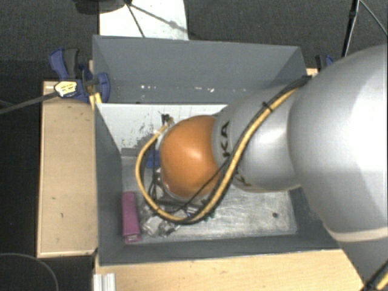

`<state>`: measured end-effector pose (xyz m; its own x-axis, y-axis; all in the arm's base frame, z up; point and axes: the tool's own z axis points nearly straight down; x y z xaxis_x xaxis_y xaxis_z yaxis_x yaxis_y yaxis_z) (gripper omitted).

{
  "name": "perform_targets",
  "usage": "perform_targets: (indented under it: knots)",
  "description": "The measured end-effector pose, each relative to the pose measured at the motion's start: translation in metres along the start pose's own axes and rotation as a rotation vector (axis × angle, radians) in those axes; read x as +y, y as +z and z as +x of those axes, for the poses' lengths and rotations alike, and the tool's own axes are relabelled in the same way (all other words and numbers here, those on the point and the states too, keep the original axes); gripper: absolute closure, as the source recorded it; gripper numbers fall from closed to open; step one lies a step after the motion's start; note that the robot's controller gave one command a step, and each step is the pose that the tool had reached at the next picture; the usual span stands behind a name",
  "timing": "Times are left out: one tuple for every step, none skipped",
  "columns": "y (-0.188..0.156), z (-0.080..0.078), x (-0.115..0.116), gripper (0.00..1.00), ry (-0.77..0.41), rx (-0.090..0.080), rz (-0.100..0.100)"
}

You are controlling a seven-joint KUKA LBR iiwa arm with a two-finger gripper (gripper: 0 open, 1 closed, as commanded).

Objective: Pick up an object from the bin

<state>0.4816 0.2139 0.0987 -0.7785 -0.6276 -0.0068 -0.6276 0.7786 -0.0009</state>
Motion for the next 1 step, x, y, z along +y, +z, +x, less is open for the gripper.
perform_targets:
  knots:
    - [-0.1038,-0.0031,-0.0008,1.0,0.005,-0.004,0.002]
